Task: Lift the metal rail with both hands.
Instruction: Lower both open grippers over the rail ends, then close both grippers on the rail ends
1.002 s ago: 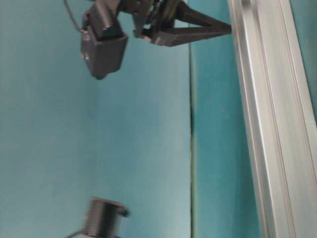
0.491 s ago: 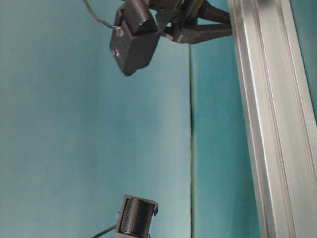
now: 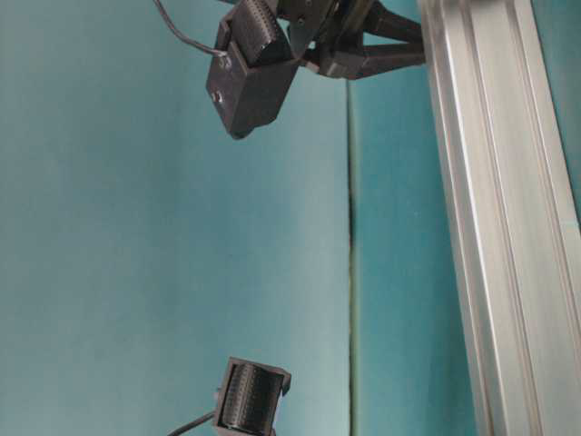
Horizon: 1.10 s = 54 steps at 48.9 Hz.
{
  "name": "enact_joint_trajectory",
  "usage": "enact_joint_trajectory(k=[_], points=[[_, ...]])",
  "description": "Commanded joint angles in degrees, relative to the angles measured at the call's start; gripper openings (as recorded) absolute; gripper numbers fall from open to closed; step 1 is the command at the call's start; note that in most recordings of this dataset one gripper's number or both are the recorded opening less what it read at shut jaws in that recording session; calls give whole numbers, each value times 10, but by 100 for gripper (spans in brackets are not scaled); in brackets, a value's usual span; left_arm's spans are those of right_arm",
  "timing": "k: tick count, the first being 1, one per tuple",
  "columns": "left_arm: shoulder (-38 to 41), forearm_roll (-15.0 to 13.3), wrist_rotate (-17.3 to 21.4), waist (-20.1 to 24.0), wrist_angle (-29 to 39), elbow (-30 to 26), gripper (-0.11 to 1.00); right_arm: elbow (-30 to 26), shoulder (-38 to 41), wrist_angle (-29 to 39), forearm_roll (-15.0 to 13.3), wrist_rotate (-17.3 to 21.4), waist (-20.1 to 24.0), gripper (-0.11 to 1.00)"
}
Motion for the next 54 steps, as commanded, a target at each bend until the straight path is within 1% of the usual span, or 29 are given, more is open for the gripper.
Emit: enact_joint_trajectory(k=[1,4,6,7,11,12,14,15,20,43,48,54], points=[[-4,1,2,-2,-10,-5,93,-1,3,0,-2,-1,0,93],[-5,1,2,-1,-21,-5,85,0,3,2,-2,-1,0,88],[-5,1,2,-2,-33,-4,77,1,3,4,-2,-2,0,83],[-5,1,2,-2,-39,-4,70,2,3,4,-2,-2,0,79],[-7,1,3,-2,-51,-3,47,3,4,11,-2,-2,0,62],[-8,1,3,-2,-53,-3,41,2,4,11,-1,-2,0,55],[-9,1,4,-2,-54,-3,35,2,3,15,1,-2,0,46],[-9,0,4,-2,-55,-3,35,2,4,17,1,-2,0,44],[-10,1,4,-2,-54,-1,35,2,4,24,6,-2,0,44],[-12,0,10,-2,-50,0,35,-3,4,25,6,-2,0,44],[-25,1,10,-1,-35,-1,35,-11,-3,33,7,1,-1,44],[-53,1,10,-2,-1,-8,35,-33,-18,62,7,4,-4,44]])
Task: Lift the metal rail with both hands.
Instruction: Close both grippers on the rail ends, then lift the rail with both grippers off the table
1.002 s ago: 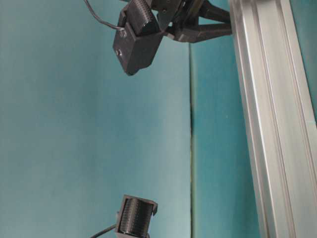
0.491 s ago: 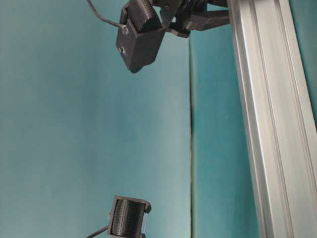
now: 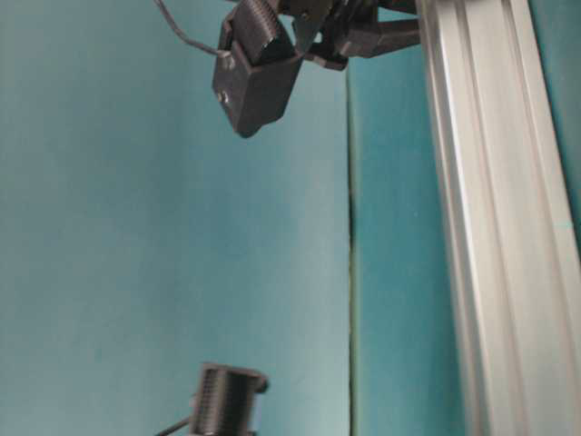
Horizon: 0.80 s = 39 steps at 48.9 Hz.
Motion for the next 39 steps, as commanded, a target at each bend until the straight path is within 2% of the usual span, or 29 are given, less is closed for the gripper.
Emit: enact_joint_trajectory(k=[1,19,26,39], points=[[-35,-1,-1,-2,23,-14,35,-24,-18,23,0,1,-2,44],[-143,-1,-6,0,169,-58,35,-116,-78,171,0,11,-4,44],[-174,0,-8,0,247,-107,35,-157,-104,229,-4,23,-5,44],[-188,-1,-9,3,372,-206,33,-270,-117,368,-4,47,-4,44]])
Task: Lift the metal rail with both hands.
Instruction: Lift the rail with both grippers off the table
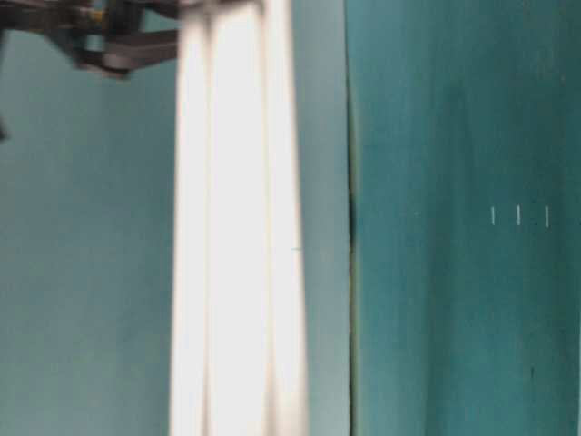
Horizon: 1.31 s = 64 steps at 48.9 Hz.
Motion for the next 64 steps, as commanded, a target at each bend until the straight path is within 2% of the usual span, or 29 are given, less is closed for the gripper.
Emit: enact_joint_trajectory(k=[1,16,24,38,46,64], points=[[-12,-1,-3,4,33,-52,33,-50,-10,37,-1,7,0,44],[-10,-2,4,11,133,-171,33,-163,-11,73,-1,22,3,43],[4,-1,6,11,204,-237,33,-203,-11,83,-1,33,9,43],[27,-1,22,11,276,-301,33,-217,-18,109,-2,62,17,43],[38,-1,26,12,294,-323,33,-236,-27,118,-23,77,28,43],[55,-1,26,13,320,-372,33,-244,-28,119,-27,78,31,43]])
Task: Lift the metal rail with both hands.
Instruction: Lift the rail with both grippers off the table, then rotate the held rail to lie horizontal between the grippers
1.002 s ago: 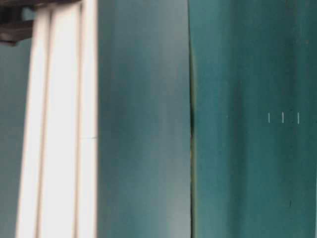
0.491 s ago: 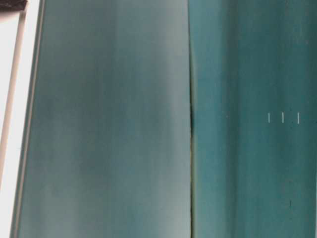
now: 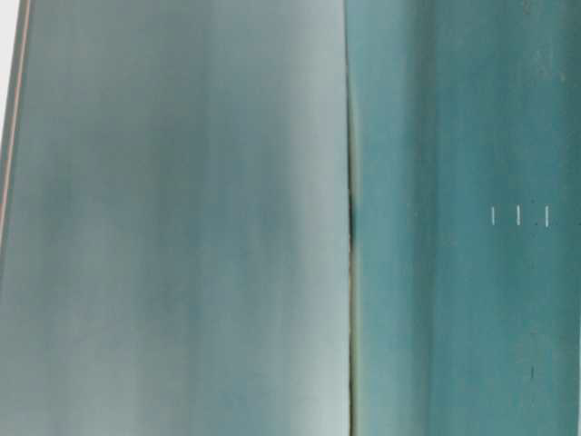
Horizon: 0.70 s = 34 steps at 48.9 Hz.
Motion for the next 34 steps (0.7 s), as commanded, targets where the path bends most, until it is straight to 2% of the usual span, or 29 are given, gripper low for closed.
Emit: enact_joint_trajectory(k=[1,22,27,34], points=[[1,3,-2,10,-3,-38,33,-25,-6,-10,2,14,9,43],[8,4,8,14,20,-47,32,-25,-7,-4,-4,21,18,43],[7,4,30,27,25,-47,32,-27,-8,-1,-4,55,34,43],[6,4,83,62,36,-47,32,-19,-11,23,-4,117,48,43]])
